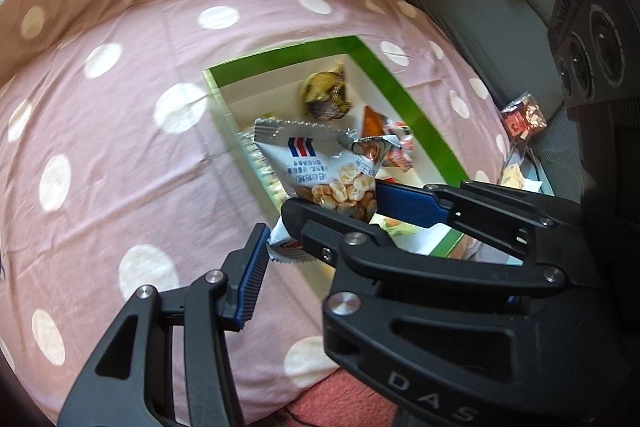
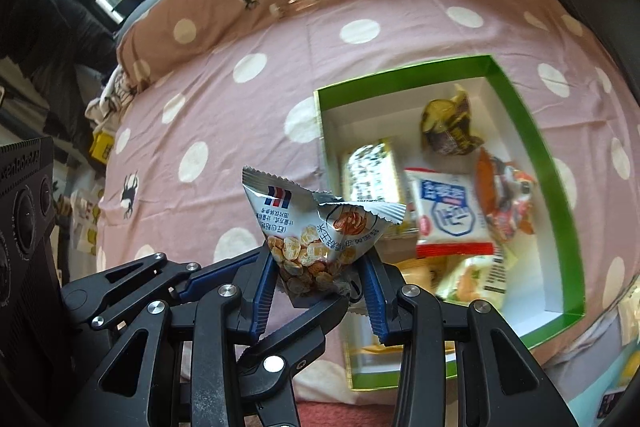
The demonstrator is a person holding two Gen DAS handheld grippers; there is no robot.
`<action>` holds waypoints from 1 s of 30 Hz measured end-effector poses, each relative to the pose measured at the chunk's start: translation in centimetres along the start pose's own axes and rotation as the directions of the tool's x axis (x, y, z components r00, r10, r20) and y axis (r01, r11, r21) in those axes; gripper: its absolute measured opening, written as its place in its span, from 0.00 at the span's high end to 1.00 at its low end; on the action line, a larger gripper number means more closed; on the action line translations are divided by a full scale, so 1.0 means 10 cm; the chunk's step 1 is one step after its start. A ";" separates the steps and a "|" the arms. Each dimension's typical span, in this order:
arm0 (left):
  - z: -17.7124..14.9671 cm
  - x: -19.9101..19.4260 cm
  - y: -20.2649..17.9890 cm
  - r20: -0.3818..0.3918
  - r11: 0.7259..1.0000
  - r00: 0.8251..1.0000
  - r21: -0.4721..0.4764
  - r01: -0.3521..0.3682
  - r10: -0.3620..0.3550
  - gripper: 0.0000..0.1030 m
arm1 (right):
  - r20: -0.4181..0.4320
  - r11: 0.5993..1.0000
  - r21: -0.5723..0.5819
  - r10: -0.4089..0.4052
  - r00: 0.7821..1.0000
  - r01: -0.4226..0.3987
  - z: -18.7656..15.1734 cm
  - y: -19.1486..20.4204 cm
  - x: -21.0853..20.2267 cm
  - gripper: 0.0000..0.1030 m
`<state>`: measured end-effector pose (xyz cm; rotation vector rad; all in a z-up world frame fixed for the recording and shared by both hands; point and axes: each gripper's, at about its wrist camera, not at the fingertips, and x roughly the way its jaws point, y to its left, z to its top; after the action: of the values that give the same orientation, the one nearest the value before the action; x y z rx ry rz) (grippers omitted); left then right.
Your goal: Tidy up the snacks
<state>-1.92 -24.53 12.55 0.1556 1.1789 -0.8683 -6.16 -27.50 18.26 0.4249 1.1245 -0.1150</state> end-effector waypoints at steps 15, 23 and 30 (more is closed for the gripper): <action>0.15 0.56 -0.28 -0.068 0.996 0.997 0.082 0.044 -0.039 0.53 | 0.012 0.990 0.137 -0.027 1.000 0.025 -0.05 -0.64 0.13 0.59; 0.16 0.74 -0.28 -0.087 0.995 0.995 0.086 0.057 -0.049 0.53 | 0.005 0.984 0.178 -0.031 1.000 0.029 -0.08 -0.80 0.24 0.59; 0.14 0.79 -0.29 -0.089 0.995 0.995 0.086 0.045 -0.038 0.50 | 0.022 0.978 0.207 -0.024 0.999 0.019 -0.14 -0.87 0.28 0.59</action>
<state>-1.99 -31.28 7.28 0.2439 1.2297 -0.9588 -8.73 -34.61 12.95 0.5952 1.0972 -0.2577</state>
